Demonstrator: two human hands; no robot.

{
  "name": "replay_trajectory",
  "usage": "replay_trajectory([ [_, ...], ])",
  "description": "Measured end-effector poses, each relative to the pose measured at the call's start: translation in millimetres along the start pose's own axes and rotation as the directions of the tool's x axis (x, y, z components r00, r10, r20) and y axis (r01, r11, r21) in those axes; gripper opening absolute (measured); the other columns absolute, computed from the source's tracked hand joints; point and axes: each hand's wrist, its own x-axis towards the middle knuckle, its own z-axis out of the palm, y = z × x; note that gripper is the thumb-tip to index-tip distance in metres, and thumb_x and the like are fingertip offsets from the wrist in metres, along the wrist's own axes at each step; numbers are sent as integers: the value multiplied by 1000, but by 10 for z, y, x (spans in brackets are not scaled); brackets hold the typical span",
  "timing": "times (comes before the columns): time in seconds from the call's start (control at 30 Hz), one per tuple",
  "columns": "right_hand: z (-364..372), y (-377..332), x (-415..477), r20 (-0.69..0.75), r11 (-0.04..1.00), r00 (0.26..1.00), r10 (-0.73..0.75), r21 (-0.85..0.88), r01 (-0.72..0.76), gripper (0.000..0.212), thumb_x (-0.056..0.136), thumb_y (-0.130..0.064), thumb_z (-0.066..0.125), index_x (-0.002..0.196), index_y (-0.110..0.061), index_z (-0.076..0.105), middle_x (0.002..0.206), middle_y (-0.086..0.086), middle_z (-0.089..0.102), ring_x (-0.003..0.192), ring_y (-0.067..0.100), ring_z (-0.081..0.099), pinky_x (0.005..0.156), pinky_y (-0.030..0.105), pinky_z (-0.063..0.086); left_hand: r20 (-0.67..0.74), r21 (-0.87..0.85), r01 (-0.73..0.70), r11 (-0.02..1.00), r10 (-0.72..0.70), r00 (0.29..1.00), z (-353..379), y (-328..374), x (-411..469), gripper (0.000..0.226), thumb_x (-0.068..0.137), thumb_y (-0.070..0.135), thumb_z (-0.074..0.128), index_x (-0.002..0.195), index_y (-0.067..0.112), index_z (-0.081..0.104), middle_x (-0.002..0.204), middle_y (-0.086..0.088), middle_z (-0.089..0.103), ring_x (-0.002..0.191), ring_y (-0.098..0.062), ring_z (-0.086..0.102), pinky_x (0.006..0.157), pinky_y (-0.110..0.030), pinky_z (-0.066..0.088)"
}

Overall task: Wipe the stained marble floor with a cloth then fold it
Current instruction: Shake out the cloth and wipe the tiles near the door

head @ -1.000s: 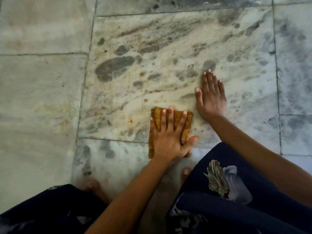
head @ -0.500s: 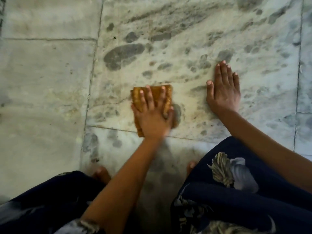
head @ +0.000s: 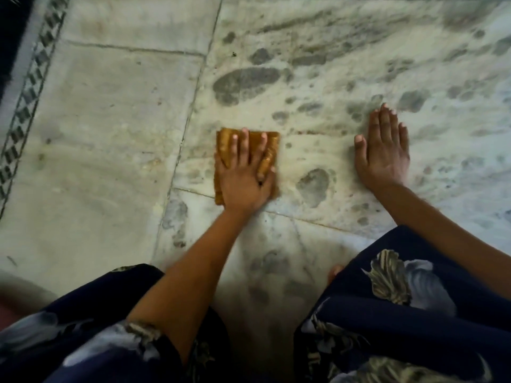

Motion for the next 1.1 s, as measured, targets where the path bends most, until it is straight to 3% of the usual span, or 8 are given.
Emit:
replay_trajectory([
  [0.13,86,-226,42,16,999,998,-54,-5,54,66,94,-41,13,149,-7,7,159,11,4,146,22,1,118,35,-3,43,-20,-147,989,148,988,34,367,-130,70,84,56,36,148,31,21,157,-10,16,145,-31,11,110,-62,11],
  [0.27,152,-401,73,53,988,988,-146,-46,149,66,93,-42,14,150,-8,8,158,11,6,146,23,4,117,34,-3,36,-17,-313,950,313,949,-18,30,232,64,86,57,36,146,38,25,157,-3,21,144,-25,16,110,-58,12],
  [0.43,171,-413,95,91,977,978,-186,-89,195,67,93,-42,16,149,-7,10,158,13,8,146,25,7,118,37,0,11,-34,22,999,-22,1000,-72,-544,365,64,86,57,21,147,37,20,158,-1,15,146,-24,8,113,-56,4],
  [0.57,177,-414,84,90,977,979,-185,-92,193,69,92,-45,13,150,-7,10,158,12,8,146,23,7,119,36,0,29,-12,141,990,-140,990,39,-125,-57,65,90,55,20,149,34,7,159,-4,4,146,-25,-1,113,-57,-1],
  [0.7,148,-409,79,87,978,978,-189,-66,195,70,91,-46,9,150,-8,9,158,10,7,146,21,5,119,35,-1,1,-51,-51,997,51,999,73,181,-14,65,88,56,31,148,32,22,157,-6,19,144,-27,15,111,-59,8],
  [0.83,73,-360,140,48,980,982,-184,-69,187,69,92,-46,8,149,-9,8,158,9,6,146,20,3,118,35,-1,29,-65,-283,957,286,958,17,-303,666,62,88,59,26,146,39,20,157,0,22,144,-21,15,112,-55,10],
  [0.97,25,-344,301,29,989,991,-128,-77,130,69,92,-45,10,150,-8,9,158,10,7,146,22,4,118,35,-1,-5,-41,29,999,-29,1000,8,-775,875,62,87,57,23,147,40,17,157,0,19,145,-25,14,112,-56,11],
  [1.1,104,-364,379,60,992,994,-92,-82,97,68,92,-44,14,150,-9,9,159,10,6,146,22,4,119,38,1,39,-38,323,946,-321,946,42,-552,403,67,87,59,11,149,34,5,159,-6,6,145,-29,2,111,-61,4],
])
